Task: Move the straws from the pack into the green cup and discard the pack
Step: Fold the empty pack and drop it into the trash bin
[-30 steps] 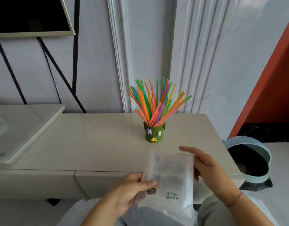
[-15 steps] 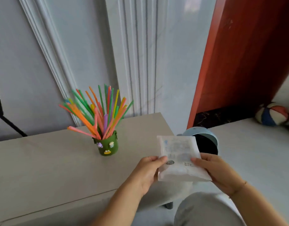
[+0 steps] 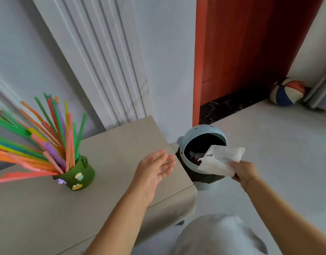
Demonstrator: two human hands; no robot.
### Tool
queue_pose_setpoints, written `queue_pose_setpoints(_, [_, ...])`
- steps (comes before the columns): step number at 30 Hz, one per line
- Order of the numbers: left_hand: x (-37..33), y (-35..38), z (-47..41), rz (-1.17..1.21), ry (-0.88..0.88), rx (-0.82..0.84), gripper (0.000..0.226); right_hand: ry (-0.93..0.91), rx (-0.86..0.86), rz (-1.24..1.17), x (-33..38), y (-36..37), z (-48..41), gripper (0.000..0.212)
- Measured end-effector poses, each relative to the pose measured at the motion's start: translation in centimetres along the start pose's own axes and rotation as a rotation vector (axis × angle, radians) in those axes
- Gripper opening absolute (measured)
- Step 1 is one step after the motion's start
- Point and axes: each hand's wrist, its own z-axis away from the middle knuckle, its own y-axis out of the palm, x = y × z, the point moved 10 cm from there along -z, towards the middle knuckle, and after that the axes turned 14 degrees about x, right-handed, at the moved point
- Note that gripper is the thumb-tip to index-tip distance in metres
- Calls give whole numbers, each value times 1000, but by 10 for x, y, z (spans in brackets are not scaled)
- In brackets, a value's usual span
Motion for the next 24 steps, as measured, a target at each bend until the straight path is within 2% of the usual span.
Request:
queue_pose_setpoints(3, [-4, 2, -11, 25, 10, 15, 24, 10, -5, 6, 0, 11, -28, 15])
queue_pose_setpoints(7, [-12, 2, -24, 17, 20, 34, 22, -11, -47, 63, 6, 24, -58, 11])
queue_pose_setpoints(14, [-18, -7, -40, 8, 31, 40, 39, 15, -62, 177, -7, 51, -97, 15])
queue_pose_setpoints(19, [-16, -17, -45, 10, 25, 27, 39, 37, -92, 378, -1, 61, -111, 30])
queue_pose_setpoints(24, [-17, -26, -43, 4, 27, -4, 41, 99, -49, 480, -5, 67, -120, 21])
